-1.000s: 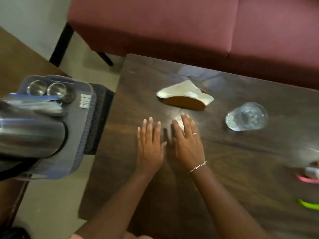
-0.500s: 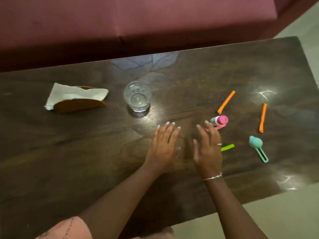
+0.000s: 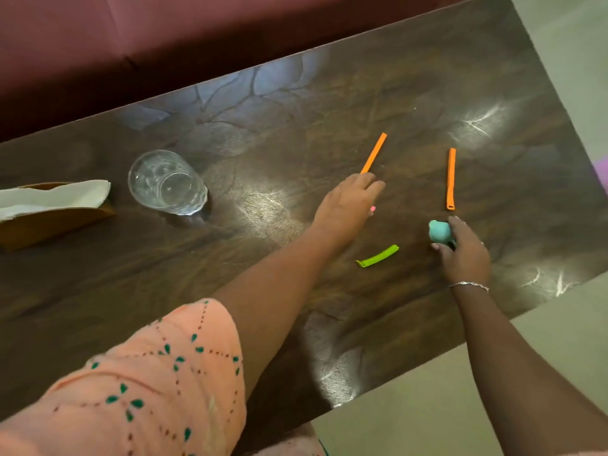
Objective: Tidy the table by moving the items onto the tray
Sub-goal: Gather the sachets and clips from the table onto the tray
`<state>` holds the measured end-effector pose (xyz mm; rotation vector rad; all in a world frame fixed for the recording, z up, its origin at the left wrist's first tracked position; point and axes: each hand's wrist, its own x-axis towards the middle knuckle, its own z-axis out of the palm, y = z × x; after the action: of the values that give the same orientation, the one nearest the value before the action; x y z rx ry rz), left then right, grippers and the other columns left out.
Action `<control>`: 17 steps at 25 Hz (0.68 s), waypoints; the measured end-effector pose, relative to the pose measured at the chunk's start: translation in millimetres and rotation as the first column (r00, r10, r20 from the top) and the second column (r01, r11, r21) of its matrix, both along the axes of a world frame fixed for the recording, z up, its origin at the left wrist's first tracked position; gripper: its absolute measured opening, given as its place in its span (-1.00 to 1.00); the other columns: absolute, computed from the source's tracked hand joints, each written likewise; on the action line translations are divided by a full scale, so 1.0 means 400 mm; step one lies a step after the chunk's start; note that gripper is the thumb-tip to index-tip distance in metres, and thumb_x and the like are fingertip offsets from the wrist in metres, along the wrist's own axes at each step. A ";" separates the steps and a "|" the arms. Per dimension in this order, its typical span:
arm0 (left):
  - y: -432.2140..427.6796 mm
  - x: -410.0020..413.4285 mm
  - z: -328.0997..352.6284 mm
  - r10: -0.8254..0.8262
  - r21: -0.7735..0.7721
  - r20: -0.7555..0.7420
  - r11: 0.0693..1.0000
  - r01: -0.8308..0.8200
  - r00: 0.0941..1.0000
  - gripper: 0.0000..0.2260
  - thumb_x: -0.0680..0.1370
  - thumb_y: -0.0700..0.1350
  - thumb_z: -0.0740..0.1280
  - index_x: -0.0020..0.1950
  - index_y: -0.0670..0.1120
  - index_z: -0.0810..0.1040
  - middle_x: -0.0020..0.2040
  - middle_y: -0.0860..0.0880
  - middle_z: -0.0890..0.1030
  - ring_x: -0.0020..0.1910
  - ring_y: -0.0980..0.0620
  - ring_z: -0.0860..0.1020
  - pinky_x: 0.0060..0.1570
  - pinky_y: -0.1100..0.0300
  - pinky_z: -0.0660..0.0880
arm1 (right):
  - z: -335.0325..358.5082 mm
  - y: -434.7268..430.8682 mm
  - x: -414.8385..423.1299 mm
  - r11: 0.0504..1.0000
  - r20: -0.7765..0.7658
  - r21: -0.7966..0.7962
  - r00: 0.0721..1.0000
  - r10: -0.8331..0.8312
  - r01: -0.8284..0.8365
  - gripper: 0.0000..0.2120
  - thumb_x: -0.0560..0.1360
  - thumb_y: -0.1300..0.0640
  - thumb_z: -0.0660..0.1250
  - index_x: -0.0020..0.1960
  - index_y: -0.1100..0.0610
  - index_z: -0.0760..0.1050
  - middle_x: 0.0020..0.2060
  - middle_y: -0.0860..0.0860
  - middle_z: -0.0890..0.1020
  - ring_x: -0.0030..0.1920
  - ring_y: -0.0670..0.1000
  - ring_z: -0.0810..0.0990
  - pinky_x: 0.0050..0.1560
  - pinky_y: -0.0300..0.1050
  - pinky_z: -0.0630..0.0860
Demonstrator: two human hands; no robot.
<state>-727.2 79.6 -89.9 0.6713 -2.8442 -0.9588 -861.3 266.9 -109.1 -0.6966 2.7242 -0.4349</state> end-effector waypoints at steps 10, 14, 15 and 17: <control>-0.030 0.178 0.060 0.335 0.096 -0.174 0.942 -0.322 0.926 -0.76 0.48 -0.27 0.33 0.14 -0.19 0.55 0.14 -0.11 0.60 -0.02 -0.14 0.60 -0.06 0.04 0.56 | 0.036 -0.052 0.037 0.975 -0.235 -0.041 0.951 0.201 -0.217 -0.63 0.34 0.40 0.38 0.15 0.33 0.49 0.11 0.28 0.55 0.10 0.31 0.51 0.08 0.13 0.44; -0.041 0.398 0.084 0.484 0.104 -0.198 0.875 -0.472 0.853 -0.78 0.50 -0.25 0.34 0.14 -0.21 0.57 0.09 -0.14 0.63 0.01 -0.06 0.61 0.05 0.21 0.51 | 0.104 -0.130 0.184 0.883 -0.354 -0.206 0.873 0.334 -0.422 -0.65 0.35 0.32 0.35 0.13 0.29 0.51 0.09 0.24 0.58 0.12 0.10 0.48 0.10 -0.05 0.38; -0.047 0.457 0.089 0.516 0.106 -0.184 0.856 -0.505 0.837 -0.77 0.48 -0.26 0.36 0.13 -0.22 0.57 0.09 -0.15 0.63 0.02 -0.06 0.60 0.07 0.26 0.47 | 0.118 -0.155 0.236 0.851 -0.365 -0.237 0.855 0.369 -0.468 -0.66 0.36 0.30 0.33 0.13 0.28 0.51 0.09 0.23 0.59 0.12 0.06 0.46 0.13 -0.09 0.37; -0.060 0.563 0.099 0.574 0.099 -0.162 0.819 -0.566 0.802 -0.75 0.46 -0.29 0.39 0.13 -0.22 0.58 0.07 -0.16 0.63 0.03 -0.07 0.60 0.08 0.30 0.43 | 0.142 -0.206 0.337 0.785 -0.371 -0.269 0.812 0.450 -0.558 -0.68 0.41 0.24 0.27 0.14 0.28 0.51 0.09 0.23 0.59 0.12 0.05 0.44 0.22 -0.20 0.33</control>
<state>-502.0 55.5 -50.4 1.2723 -2.2338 -0.9116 -726.5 184.5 -52.3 -1.6720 2.5573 -0.7633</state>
